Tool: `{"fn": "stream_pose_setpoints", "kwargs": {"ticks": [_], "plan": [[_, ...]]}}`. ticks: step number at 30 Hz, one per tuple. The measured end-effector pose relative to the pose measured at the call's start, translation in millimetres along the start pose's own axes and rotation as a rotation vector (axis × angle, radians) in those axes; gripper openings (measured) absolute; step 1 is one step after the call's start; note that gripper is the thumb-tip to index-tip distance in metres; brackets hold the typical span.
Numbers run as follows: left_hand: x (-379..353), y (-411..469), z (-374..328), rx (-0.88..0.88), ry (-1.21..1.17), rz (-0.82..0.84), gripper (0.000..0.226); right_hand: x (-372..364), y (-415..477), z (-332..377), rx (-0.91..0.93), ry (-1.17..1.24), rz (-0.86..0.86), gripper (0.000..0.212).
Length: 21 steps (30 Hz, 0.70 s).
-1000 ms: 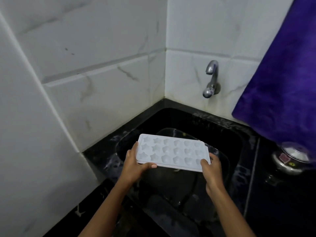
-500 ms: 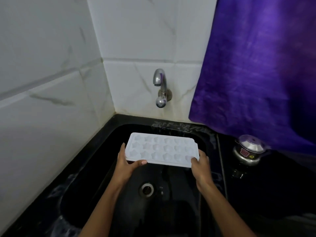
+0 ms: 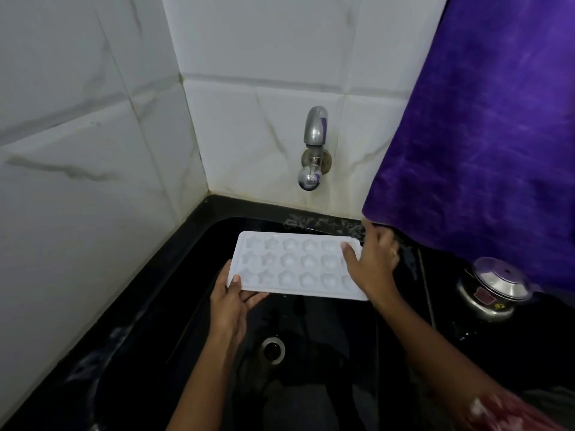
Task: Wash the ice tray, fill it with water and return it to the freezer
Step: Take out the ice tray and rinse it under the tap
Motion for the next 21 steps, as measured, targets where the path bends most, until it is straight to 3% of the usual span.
{"fn": "stream_pose_setpoints", "kwargs": {"ticks": [5,9,14,21], "plan": [[-2,14,0,-0.014,-0.003,0.001,0.038,-12,54,87,0.336,0.062,0.067,0.065],[-4,24,7,0.005,-0.002,0.002,0.04,-45,84,112,0.388,-0.113,0.124,0.072],[-6,35,14,0.022,0.007,0.033,0.036,-61,92,121,0.45,-0.366,-0.006,0.047],[-11,45,28,0.083,-0.016,0.053,0.035,-63,93,127,0.54,-0.502,-0.043,0.053]]}}
Point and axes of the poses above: each hand's wrist, its own y-axis towards the middle knuckle, its own x-axis out of the back of the hand, z = x × y, the point moved 8 cm from there along y, towards the middle knuckle, and after that the axes turned 6 degrees about -x, right-handed, at the moved point
